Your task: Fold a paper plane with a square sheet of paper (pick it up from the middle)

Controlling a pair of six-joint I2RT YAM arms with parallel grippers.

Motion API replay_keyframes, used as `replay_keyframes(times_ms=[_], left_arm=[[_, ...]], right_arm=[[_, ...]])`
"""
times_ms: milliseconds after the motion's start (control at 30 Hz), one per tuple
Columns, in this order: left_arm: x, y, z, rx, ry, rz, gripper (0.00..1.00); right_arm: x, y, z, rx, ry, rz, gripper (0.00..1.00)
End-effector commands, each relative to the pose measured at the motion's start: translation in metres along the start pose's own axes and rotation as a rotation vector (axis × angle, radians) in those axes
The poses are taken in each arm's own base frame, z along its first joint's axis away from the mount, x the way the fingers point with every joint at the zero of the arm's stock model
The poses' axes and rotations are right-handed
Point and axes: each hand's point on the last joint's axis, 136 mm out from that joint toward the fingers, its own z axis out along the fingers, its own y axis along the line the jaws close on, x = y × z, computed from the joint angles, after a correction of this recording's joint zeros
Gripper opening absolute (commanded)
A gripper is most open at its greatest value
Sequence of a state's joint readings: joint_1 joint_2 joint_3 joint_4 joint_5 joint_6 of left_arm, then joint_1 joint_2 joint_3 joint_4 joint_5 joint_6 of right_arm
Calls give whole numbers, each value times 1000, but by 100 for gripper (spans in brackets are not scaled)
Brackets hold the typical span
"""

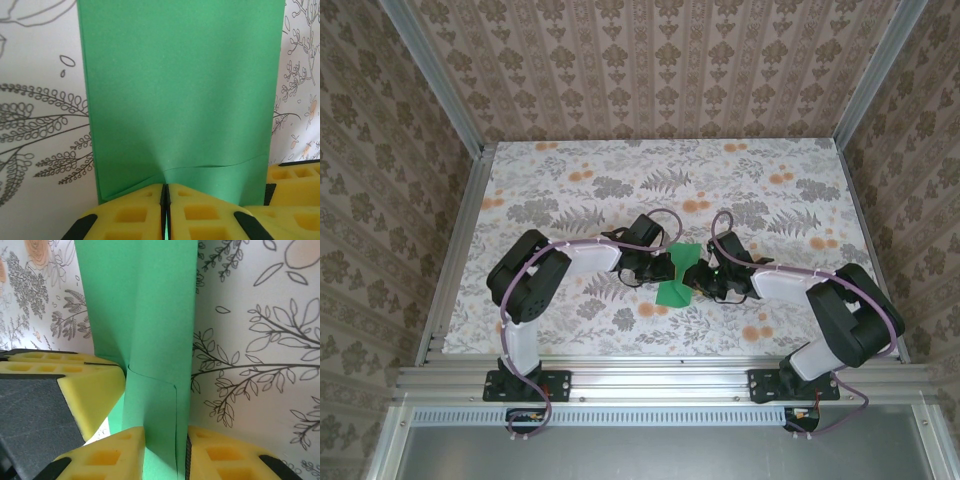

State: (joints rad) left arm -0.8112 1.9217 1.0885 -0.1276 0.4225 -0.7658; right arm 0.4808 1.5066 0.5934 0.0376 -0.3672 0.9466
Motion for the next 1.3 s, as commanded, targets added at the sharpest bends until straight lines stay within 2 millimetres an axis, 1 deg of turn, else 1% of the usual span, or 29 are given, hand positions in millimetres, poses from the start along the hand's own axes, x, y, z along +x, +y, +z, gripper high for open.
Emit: replay_keyframes(times_ms=[0, 167, 233, 333, 433, 567, 733, 800, 867, 933, 1000, 1100, 1167, 1267], left_arm=[[2, 4, -1, -34, 3, 6, 12], [1, 3, -4, -37, -2, 9, 12], [0, 2, -4, -36, -4, 9, 12], [-1, 1, -4, -36, -5, 9, 13], [-1, 0, -5, -33, -6, 9, 13], [-2, -2, -8, -33, -12, 12, 13], [-7, -5, -16, -31, -35, 8, 13], [-10, -7, -21, -24, -48, 3, 13], [-14, -12, -28, -9, -68, 0, 15], [-19, -19, -39, 6, -99, 8, 17], [-22, -24, -51, 9, -130, 14, 21], [-28, -24, -75, -12, -202, 14, 27], [-31, -19, -94, -45, -258, 2, 28], [-34, -2, -127, -115, -361, -35, 30]], right_arm=[[-2, 4, -1, -49, -17, 16, 28], [1, -2, -2, -81, -20, 44, 32], [2, 0, -3, -108, -22, 42, 34], [1, 5, -4, -140, -21, 34, 34], [-1, 14, -3, -188, -18, 23, 31], [-2, 18, 0, -212, -9, 19, 25], [-1, 11, -2, -190, -12, 14, 17], [1, 8, -4, -170, -12, 3, 12], [1, 5, -8, -147, -17, -9, 6], [0, 6, -13, -127, -21, -29, 2], [-1, 7, -20, -98, -22, -54, 0], [-6, 9, -42, -23, -53, -119, 0], [-10, 8, -61, 55, -79, -177, 0], [-21, 6, -107, 233, -143, -283, 0]])
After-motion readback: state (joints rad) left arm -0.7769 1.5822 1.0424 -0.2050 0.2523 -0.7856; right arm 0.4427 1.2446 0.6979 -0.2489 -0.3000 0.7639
